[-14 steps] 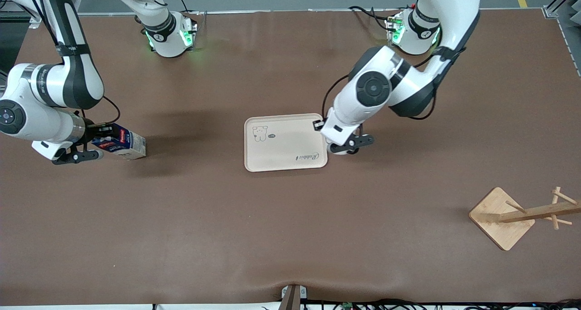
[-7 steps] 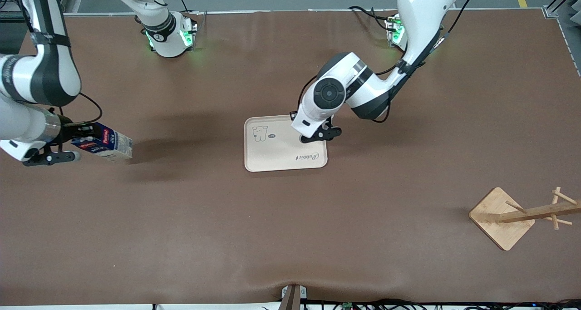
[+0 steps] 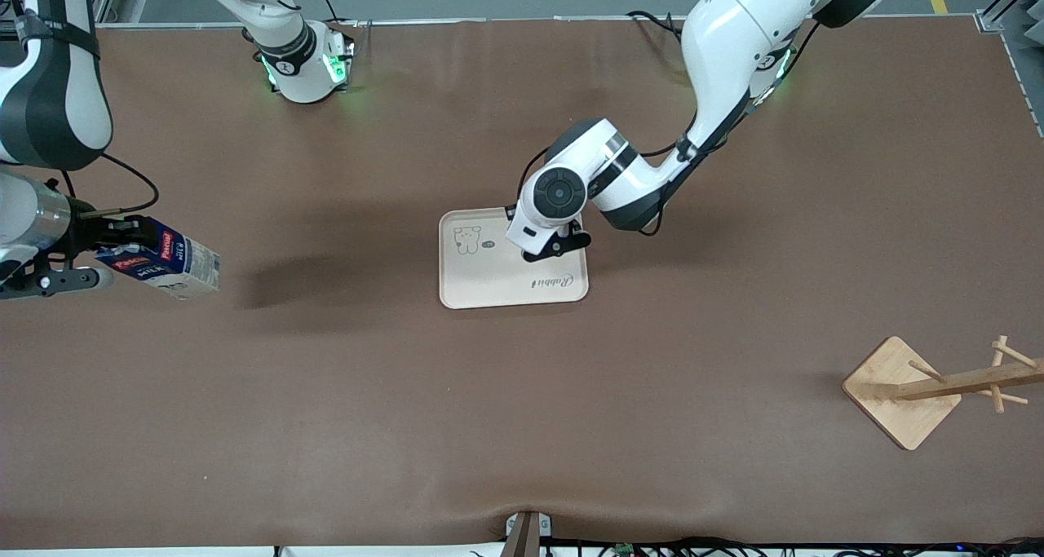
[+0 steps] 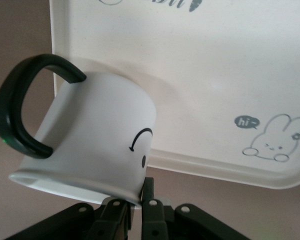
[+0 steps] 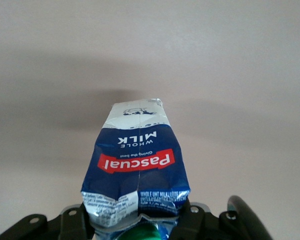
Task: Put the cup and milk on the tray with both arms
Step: 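Lower the mug onto the tray and open the left gripper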
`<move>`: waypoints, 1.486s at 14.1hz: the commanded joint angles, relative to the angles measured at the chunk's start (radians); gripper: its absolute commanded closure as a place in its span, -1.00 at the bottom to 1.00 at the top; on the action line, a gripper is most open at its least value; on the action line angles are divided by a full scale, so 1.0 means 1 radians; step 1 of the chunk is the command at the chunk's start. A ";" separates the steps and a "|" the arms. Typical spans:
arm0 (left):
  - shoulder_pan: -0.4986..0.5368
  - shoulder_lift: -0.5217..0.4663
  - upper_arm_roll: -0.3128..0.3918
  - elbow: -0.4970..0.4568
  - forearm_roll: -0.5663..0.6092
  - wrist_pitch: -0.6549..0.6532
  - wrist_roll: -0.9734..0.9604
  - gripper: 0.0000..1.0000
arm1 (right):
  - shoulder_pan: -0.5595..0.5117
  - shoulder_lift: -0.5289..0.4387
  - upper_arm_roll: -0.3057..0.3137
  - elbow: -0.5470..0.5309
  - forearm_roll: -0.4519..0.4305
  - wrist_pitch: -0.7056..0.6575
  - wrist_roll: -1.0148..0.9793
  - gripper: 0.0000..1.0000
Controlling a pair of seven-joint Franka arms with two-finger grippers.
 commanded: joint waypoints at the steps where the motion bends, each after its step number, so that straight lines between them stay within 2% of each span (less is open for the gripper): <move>1: -0.024 0.013 0.023 0.033 0.019 -0.024 -0.023 0.60 | 0.071 0.001 0.000 0.077 -0.001 -0.101 0.042 0.87; 2: -0.022 0.013 0.023 0.034 0.017 -0.024 -0.027 0.23 | 0.103 0.001 0.001 0.100 -0.001 -0.133 0.108 0.87; 3: -0.019 0.013 0.023 0.033 0.020 -0.024 -0.017 -0.69 | 0.138 0.001 0.001 0.113 -0.001 -0.148 0.160 0.87; 4: -0.022 0.013 0.028 0.034 0.028 -0.024 -0.003 -1.00 | 0.170 0.001 0.001 0.114 0.001 -0.152 0.200 0.87; 5: -0.024 0.013 0.041 0.039 0.038 -0.024 0.011 -1.00 | 0.200 0.001 0.003 0.114 0.005 -0.152 0.249 0.87; 9: -0.010 -0.002 0.045 0.108 0.043 -0.031 0.016 -1.00 | 0.304 0.003 0.002 0.113 0.123 -0.152 0.445 0.87; 11: -0.002 -0.019 0.048 0.152 0.046 -0.047 0.014 -1.00 | 0.371 0.009 0.001 0.113 0.139 -0.152 0.545 0.87; 15: 0.108 -0.092 0.049 0.259 0.170 -0.258 0.038 -1.00 | 0.509 0.029 0.002 0.110 0.160 -0.147 0.697 0.86; 17: 0.192 -0.163 0.052 0.263 0.184 -0.284 0.132 -1.00 | 0.557 0.056 0.001 0.111 0.202 -0.135 0.789 0.85; 21: 0.333 -0.269 0.051 0.258 0.258 -0.333 0.231 -1.00 | 0.644 0.110 0.003 0.113 0.222 -0.054 0.875 0.76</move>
